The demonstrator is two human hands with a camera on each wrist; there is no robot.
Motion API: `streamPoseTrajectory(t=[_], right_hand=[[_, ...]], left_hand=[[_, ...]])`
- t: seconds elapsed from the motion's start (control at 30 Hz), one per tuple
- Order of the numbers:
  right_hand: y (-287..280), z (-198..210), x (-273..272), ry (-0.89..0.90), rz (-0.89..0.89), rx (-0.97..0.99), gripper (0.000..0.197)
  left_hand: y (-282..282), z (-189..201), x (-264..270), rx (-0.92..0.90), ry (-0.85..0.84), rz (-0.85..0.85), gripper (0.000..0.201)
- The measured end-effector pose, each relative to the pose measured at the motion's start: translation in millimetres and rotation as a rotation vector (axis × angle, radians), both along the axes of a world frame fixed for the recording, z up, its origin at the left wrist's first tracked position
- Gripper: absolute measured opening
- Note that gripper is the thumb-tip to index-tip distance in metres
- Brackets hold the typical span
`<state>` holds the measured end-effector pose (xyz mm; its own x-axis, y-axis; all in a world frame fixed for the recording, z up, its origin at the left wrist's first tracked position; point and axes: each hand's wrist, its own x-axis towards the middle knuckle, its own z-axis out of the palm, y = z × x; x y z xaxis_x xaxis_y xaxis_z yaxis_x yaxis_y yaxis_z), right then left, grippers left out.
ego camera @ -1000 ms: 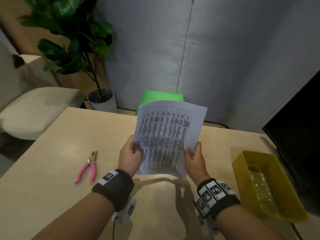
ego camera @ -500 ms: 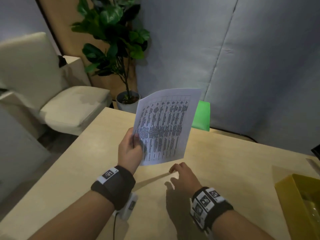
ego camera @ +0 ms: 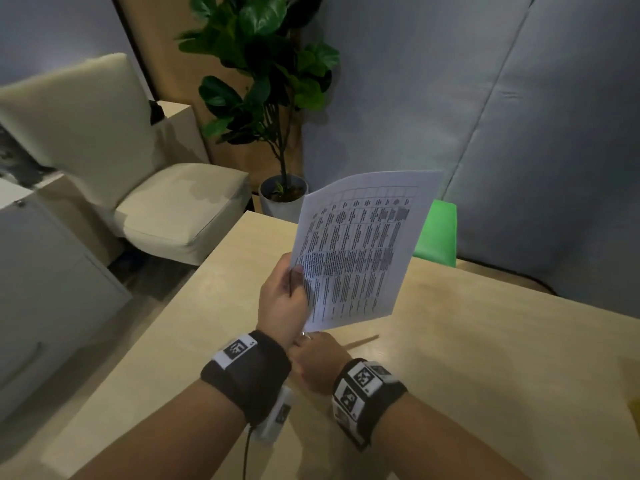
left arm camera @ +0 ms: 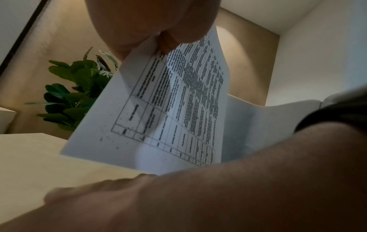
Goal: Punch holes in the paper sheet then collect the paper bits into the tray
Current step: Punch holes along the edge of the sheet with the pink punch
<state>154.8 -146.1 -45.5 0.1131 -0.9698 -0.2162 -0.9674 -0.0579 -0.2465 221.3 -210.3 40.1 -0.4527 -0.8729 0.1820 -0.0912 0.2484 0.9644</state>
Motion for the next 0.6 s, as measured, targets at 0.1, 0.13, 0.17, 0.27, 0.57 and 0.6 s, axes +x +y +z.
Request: streamPoseTrajectory(t=[0.1, 0.13, 0.17, 0.27, 0.57, 0.6], right_hand=[[-10, 2, 3, 0.031, 0.059, 0.047, 0.028], [-12, 0, 2, 0.041, 0.072, 0.101, 0.031], [-14, -3, 0, 0.044, 0.080, 0.144, 0.034], [-15, -1, -1, 0.006, 0.058, 0.198, 0.029], [6, 26, -29, -0.050, -0.001, 0.208, 0.032], [11, 27, -35, -0.067, -0.005, 0.189, 0.034]], left_hand=[[-4, -1, -1, 0.012, 0.002, -0.016, 0.031], [-5, -2, -3, 0.017, 0.006, -0.022, 0.032], [-6, -3, -4, 0.020, 0.006, -0.026, 0.031], [-5, -5, -10, 0.040, 0.016, -0.054, 0.027], [8, -2, -38, 0.059, -0.005, -0.117, 0.024], [11, -1, -42, 0.060, -0.002, -0.124, 0.025]])
